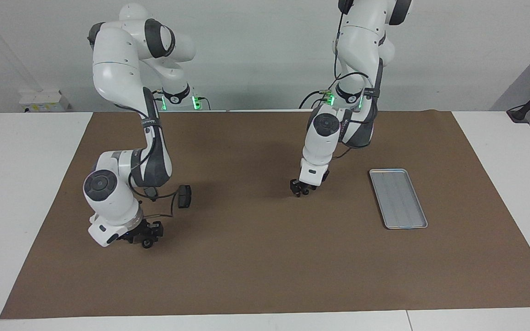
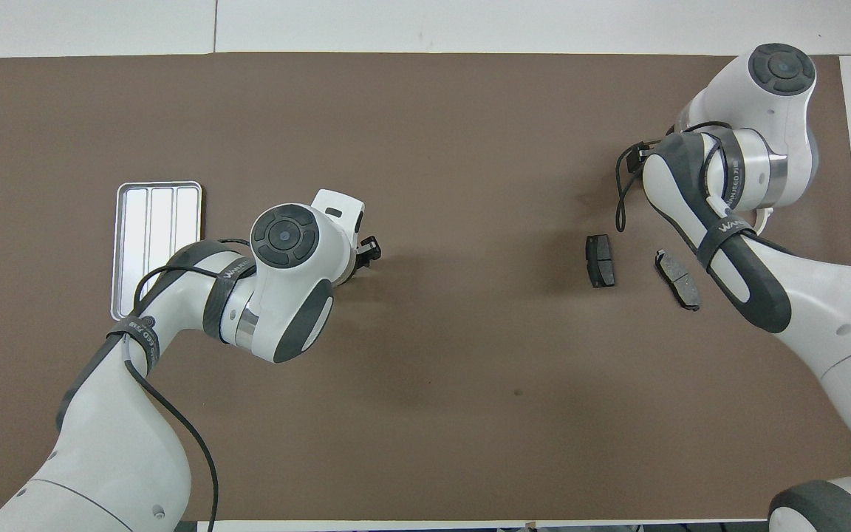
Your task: Pick bearing gear from pile to tray
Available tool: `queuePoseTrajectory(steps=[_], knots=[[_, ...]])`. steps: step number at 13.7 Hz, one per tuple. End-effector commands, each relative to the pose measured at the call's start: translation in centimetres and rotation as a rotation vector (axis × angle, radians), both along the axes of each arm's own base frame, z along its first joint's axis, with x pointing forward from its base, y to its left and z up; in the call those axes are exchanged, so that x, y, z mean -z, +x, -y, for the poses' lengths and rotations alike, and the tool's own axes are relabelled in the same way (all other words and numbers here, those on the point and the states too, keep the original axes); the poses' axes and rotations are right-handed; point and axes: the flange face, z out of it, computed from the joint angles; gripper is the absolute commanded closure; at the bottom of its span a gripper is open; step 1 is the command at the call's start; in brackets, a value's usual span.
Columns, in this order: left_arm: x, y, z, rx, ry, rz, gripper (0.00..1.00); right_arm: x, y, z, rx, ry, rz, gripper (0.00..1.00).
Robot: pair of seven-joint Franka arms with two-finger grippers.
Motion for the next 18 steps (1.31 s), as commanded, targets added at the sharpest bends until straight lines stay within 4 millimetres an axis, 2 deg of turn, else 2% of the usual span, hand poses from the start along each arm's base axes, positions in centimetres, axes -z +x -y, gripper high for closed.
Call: queuePoseTrajectory(steps=[1,2,3,4,5,6,7,9,10,11,13,14,15,16,18], knots=[[0.1,-0.1,-0.5,0.01,0.003,0.007,0.62,0.4,0.3,0.5,0.018,0.001,0.004,0.3],[0.2,-0.1,-0.6,0.007,0.006,0.004,0.74,0.5,0.3,0.6,0.02,0.002,0.002,0.33],[0.1,0.0,-0.7,0.004,0.008,0.002,0.92,0.6,0.3,0.6,0.024,0.004,0.001,0.33],[0.1,-0.1,-0.7,0.003,0.013,-0.008,1.0,0.9,0.2,0.5,0.024,0.005,0.007,0.33],[0.2,-0.2,-1.0,-0.001,0.03,-0.037,1.0,1.0,0.2,0.5,0.023,0.005,0.011,0.33],[-0.7,0.3,-1.2,-0.006,0.04,-0.053,1.0,1.0,0.2,0.5,0.023,0.005,0.011,0.38],[-2.0,0.8,-2.4,-0.017,0.056,-0.07,1.0,1.0,0.2,0.5,0.025,0.005,0.011,0.49],[-7.2,1.9,-8.3,0.04,0.053,-0.071,1.0,1.1,0.2,0.5,0.042,0.005,0.011,0.82],[-9.1,2.4,-12.9,0.063,0.054,-0.101,1.0,1.0,0.2,0.4,0.041,0.004,0.013,1.0],[-10.1,2.8,-16.5,0.115,0.05,-0.12,1.0,1.0,0.2,0.5,0.042,0.004,0.013,1.0],[-10.6,4.1,-23.7,0.232,0.031,-0.112,1.0,0.7,0.2,0.5,0.04,0.002,0.005,1.0],[-10.3,4.4,-26.0,0.284,0.027,-0.095,1.0,0.2,0.3,0.5,0.036,-0.005,0.01,1.0],[-10.1,4.5,-27.6,0.322,0.026,-0.078,1.0,-0.8,0.3,0.5,0.031,-0.013,0.01,1.0],[-9.2,4.3,-29.3,0.318,0.025,-0.073,1.0,-3.0,0.1,-0.3,0.025,-0.016,0.003,1.0],[-7.1,3.5,-30.0,0.309,0.029,-0.047,1.0,-8.7,-0.9,-2.0,0.011,-0.018,-0.022,1.0]])
